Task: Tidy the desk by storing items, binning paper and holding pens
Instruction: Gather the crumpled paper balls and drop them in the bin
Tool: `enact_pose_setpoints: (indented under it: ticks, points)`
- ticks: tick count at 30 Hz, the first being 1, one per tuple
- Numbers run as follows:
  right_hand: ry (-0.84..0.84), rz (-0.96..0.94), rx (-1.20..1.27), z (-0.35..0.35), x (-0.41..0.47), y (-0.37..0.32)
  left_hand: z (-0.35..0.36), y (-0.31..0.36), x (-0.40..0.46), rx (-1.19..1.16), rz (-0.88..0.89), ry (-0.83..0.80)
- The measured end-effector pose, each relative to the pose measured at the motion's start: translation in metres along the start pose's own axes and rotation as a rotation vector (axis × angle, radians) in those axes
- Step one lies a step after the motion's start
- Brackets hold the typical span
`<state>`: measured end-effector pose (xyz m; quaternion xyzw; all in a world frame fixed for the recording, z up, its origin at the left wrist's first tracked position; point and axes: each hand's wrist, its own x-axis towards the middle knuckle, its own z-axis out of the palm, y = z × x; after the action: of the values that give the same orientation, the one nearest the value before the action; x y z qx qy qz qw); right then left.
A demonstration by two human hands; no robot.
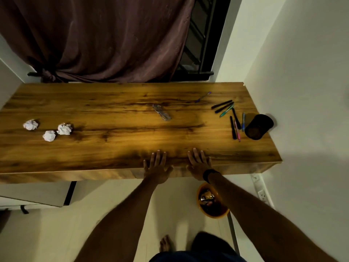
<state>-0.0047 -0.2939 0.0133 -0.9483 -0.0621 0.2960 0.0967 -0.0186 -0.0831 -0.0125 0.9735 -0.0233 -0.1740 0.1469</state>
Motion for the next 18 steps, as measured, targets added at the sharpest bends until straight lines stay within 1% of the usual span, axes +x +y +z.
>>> enact_pose_setpoints:
  ticks: [4, 8, 12, 18]
  points:
    - [0.044, 0.004, 0.003, 0.01, 0.004, -0.002, 0.0, -0.003, 0.007, -0.041, 0.0, 0.048]
    - [0.127, -0.047, -0.04, 0.006, 0.031, -0.009, -0.002, -0.012, 0.027, -0.021, 0.0, 0.143]
    - [0.122, -0.164, -0.11, -0.011, 0.064, -0.029, -0.014, -0.019, 0.042, 0.007, -0.05, 0.064]
    - [0.183, -0.299, -0.198, -0.013, 0.102, -0.059, -0.038, -0.04, 0.064, 0.027, -0.16, -0.014]
